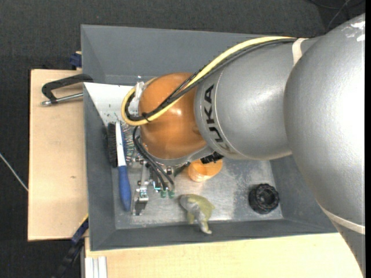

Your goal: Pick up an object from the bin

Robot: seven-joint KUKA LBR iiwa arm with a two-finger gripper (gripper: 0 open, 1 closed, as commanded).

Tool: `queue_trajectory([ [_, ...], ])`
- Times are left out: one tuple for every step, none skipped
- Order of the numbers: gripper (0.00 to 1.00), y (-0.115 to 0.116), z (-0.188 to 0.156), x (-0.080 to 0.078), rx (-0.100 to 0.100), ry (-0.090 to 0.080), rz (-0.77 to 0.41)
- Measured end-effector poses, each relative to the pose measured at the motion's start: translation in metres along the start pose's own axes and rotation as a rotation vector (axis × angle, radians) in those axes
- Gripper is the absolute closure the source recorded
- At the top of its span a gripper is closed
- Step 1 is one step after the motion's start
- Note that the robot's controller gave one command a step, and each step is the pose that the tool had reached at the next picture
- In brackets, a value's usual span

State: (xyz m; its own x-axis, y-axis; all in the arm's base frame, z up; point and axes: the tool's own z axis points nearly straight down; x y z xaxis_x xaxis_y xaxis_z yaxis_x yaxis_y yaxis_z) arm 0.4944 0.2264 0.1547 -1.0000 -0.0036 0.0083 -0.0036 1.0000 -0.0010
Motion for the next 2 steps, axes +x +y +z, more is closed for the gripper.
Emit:
queue_trajectory([
  [0.0, -0.122, 0.082, -0.069, -0.005, -0.015, -0.328],
  [0.0, -0.188, 0.052, -0.088, 0.003, -0.017, -0.48],
])
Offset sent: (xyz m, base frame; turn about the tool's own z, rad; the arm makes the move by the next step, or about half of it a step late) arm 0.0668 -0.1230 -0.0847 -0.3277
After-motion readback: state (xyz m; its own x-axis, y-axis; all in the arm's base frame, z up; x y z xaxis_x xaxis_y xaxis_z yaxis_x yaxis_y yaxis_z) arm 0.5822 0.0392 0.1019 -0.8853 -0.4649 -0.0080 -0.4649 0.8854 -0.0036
